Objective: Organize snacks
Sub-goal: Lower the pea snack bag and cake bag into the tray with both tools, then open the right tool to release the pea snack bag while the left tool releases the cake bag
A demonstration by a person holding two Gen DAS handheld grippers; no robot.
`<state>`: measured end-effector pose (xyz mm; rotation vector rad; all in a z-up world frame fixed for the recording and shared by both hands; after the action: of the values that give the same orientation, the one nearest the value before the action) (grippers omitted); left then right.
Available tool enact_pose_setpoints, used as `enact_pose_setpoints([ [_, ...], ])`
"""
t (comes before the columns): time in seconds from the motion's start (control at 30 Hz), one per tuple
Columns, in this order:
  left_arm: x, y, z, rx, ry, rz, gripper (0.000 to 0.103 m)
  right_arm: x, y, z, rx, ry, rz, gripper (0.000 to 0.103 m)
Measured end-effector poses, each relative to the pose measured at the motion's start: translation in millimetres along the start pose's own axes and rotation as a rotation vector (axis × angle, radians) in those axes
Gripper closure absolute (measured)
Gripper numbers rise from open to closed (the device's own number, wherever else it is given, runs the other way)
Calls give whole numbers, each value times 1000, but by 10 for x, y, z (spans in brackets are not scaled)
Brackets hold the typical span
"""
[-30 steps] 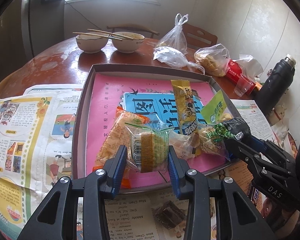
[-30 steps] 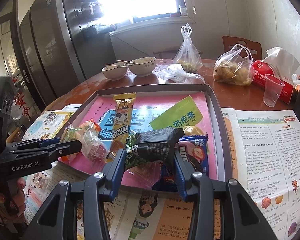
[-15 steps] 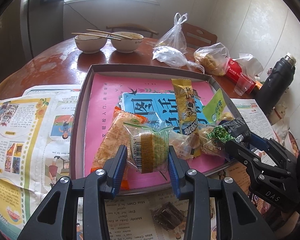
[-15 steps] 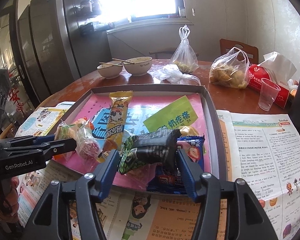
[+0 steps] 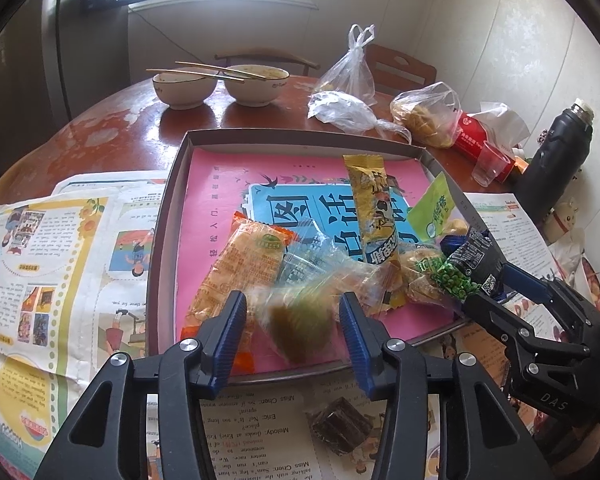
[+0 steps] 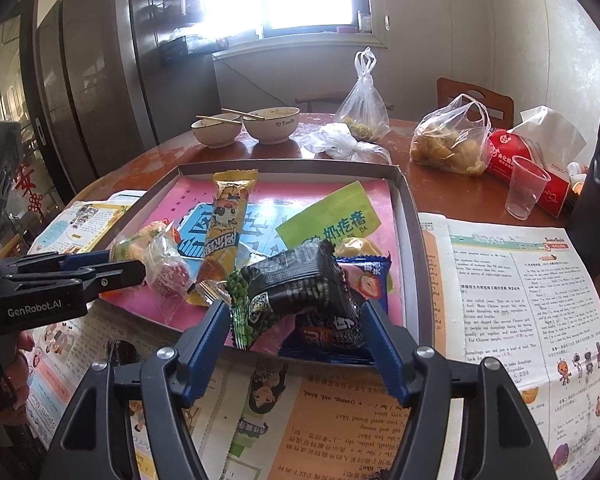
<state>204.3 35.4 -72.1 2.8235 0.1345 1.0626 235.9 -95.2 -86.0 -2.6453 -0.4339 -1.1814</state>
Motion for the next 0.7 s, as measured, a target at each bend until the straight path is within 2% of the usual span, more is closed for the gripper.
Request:
enact_pose_setpoints([
  [0.47,1,24,-163,-12,22,-1,42,-26,138,-23,-47,-8,25,33],
  [0.7,17,84,-270,-22,44,10,37,-33,268,-5,-101,-8,44,32],
])
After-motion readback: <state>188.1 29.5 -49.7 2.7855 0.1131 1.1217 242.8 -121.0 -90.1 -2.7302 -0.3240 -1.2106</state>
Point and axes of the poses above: each gripper's, at about its wrist camera, not at the fingertips, and z roughly the way its jaws point, y to its right, x to its top, the point moved 9 cm from there along z, roughly the way its jaws point, and after that the axes turned 2 degrees about z, right-handed, at the moved point
